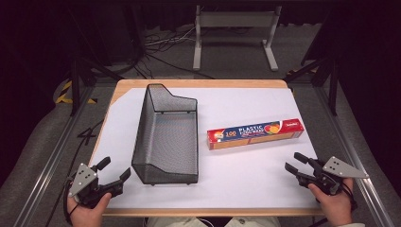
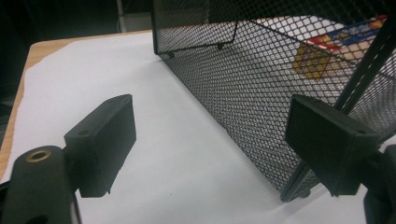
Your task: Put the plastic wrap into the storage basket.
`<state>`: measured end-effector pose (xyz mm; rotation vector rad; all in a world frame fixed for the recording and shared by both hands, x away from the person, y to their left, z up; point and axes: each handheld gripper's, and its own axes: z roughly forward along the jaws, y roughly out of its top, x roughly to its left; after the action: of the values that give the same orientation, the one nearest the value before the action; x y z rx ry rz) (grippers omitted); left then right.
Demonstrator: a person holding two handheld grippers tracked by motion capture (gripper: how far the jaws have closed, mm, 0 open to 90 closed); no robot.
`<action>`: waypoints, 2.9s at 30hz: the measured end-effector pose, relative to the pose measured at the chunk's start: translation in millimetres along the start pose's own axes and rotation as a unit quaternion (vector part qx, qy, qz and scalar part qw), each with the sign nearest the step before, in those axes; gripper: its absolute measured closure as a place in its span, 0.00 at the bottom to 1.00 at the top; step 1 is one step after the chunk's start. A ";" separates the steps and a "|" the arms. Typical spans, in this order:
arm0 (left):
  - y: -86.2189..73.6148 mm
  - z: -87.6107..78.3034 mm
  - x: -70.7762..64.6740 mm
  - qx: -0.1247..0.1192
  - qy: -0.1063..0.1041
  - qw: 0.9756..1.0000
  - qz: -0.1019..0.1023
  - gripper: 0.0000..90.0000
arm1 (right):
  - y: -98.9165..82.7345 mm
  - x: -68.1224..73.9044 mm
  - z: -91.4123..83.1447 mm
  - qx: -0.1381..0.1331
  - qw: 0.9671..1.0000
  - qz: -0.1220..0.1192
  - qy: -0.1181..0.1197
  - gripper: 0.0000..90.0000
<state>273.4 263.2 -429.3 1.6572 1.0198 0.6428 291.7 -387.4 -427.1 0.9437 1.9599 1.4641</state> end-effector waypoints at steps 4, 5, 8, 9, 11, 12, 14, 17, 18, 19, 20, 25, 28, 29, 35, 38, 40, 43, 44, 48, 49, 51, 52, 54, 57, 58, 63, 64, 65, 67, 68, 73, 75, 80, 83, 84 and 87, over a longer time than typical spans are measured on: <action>-0.1 1.0 0.0 0.001 -0.001 1.000 -0.002 0.19 | 0.7 0.4 0.5 0.001 1.000 -0.006 0.000 0.50; 0.0 1.3 0.0 0.001 -0.002 1.000 -0.002 0.19 | 1.1 0.8 1.1 0.003 1.000 -0.009 0.004 0.52; 0.0 2.1 0.0 0.001 -0.001 1.000 -0.002 0.19 | 1.6 2.7 3.9 0.005 1.000 -0.015 0.019 0.57; 0.1 2.4 0.0 0.001 -0.002 1.000 -0.002 0.19 | 1.9 3.9 6.0 0.005 0.999 -0.021 0.029 0.58; 0.2 2.6 0.0 0.004 -0.002 1.000 0.000 0.19 | 5.4 5.1 9.9 -0.001 0.999 -0.024 0.033 0.58; 0.0 2.8 0.1 0.004 -0.002 1.000 0.000 0.19 | 5.4 5.1 9.9 -0.001 0.999 -0.024 0.033 0.58; -0.2 3.0 0.3 0.005 -0.002 1.000 -0.002 0.19 | 10.6 6.2 12.3 -0.007 0.999 -0.034 0.033 0.57; 0.1 3.2 -0.7 0.004 -0.001 1.000 0.001 0.19 | 18.6 11.1 17.0 -0.001 0.998 -0.033 0.047 0.56; 0.1 3.4 -1.0 0.005 -0.002 1.000 0.002 0.19 | 21.0 13.1 18.6 0.008 0.998 -0.035 0.051 0.56; 0.2 3.6 -1.4 0.005 -0.001 1.000 0.002 0.19 | 22.8 14.6 20.1 0.011 0.998 -0.036 0.056 0.56; 0.3 3.7 -2.1 0.005 -0.001 1.000 0.002 0.19 | 25.4 16.6 22.4 0.012 0.997 -0.039 0.063 0.56; 0.2 3.1 -2.3 0.005 -0.001 1.000 0.006 0.19 | 41.7 26.8 35.4 0.036 0.994 -0.037 0.099 0.54; -0.6 3.3 -1.8 0.007 -0.001 1.000 0.006 0.19 | 52.8 34.7 44.9 0.048 0.991 -0.030 0.123 0.59; -0.8 3.3 -1.5 0.007 -0.001 1.000 0.006 0.19 | 55.9 36.8 48.0 0.049 0.989 -0.028 0.133 0.61; -1.0 2.8 -1.8 0.008 -0.001 1.000 0.007 0.19 | 71.3 47.1 64.8 0.064 0.983 -0.034 0.167 0.70; -1.2 2.6 -2.4 0.009 -0.001 1.000 0.007 0.19 | 78.4 50.2 73.9 0.081 0.979 -0.036 0.184 0.80; -1.3 2.1 -2.4 0.011 0.001 1.000 0.009 0.20 | 81.7 50.8 78.5 0.094 0.976 -0.037 0.191 0.89; -1.7 1.8 -2.6 0.011 0.001 1.000 0.010 0.20 | 87.7 49.8 87.1 0.105 0.973 -0.035 0.201 1.00; -1.8 1.9 -2.6 0.011 0.001 1.000 0.010 0.20 | 89.5 49.7 89.7 0.104 0.973 -0.034 0.205 1.00; -1.8 2.1 -2.3 0.012 0.001 1.000 0.011 0.20 | 94.3 50.6 98.2 0.098 0.971 -0.024 0.217 1.00; -1.9 2.2 -2.4 0.013 0.000 1.000 0.011 0.20 | 95.7 51.7 101.1 0.098 0.970 -0.021 0.221 1.00; -2.0 2.5 -2.5 0.012 0.000 1.000 0.011 0.20 | 96.6 52.8 103.6 0.097 0.970 -0.023 0.222 1.00; -2.0 2.5 -2.5 0.012 0.000 1.000 0.012 0.20 | 97.6 54.1 106.9 0.097 0.969 -0.025 0.224 1.00; -2.0 2.5 -2.4 0.013 -0.001 1.000 0.012 0.20 | 98.6 56.4 113.6 0.103 0.968 -0.030 0.227 1.00; -2.1 2.6 -2.2 0.012 0.000 1.000 0.012 0.20 | 98.4 59.5 124.1 0.113 0.966 -0.036 0.229 1.00; -2.1 2.6 -2.2 0.012 0.000 1.000 0.012 0.20 | 97.6 60.3 128.0 0.117 0.966 -0.037 0.228 1.00; -2.5 2.8 -1.3 0.013 0.000 1.000 0.010 0.20 | 91.3 60.2 147.8 0.145 0.966 -0.040 0.209 1.00; -2.5 2.8 -1.3 0.013 0.000 1.000 0.010 0.20 | 91.3 60.2 147.8 0.145 0.966 -0.040 0.209 1.00; -2.5 3.0 -1.4 0.012 0.001 1.000 0.010 0.20 | 90.2 60.1 151.6 0.151 0.966 -0.040 0.207 1.00; -2.4 2.9 -1.3 0.015 0.000 1.000 0.011 0.20 | 87.6 60.1 160.1 0.162 0.965 -0.042 0.203 1.00; -2.4 2.9 -1.3 0.015 0.000 1.000 0.011 0.20 | 87.6 60.1 160.1 0.162 0.965 -0.042 0.203 1.00; -2.6 3.0 -1.0 0.013 0.001 1.000 0.011 0.20 | 81.8 60.4 173.8 0.183 0.962 -0.053 0.194 1.00; -3.0 3.1 -0.5 0.014 0.003 1.000 0.010 0.20 | 78.6 59.6 180.0 0.193 0.961 -0.055 0.191 1.00; -3.0 3.4 -0.4 0.015 0.002 1.000 0.009 0.20 | 71.6 61.2 191.0 0.216 0.956 -0.064 0.187 1.00; -3.0 3.5 -0.4 0.016 0.001 1.000 0.009 0.20 | 68.4 62.4 196.5 0.225 0.954 -0.068 0.184 1.00; -2.9 3.4 -0.4 0.016 0.001 1.000 0.009 0.20 | 67.5 62.6 197.9 0.228 0.954 -0.070 0.182 1.00; -3.0 3.4 -0.4 0.016 0.001 1.000 0.008 0.20 | 63.3 62.2 203.6 0.243 0.952 -0.071 0.174 1.00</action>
<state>275.1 261.5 -433.2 1.6951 1.0237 0.6427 419.0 -205.4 -424.3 0.7455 2.6672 1.1439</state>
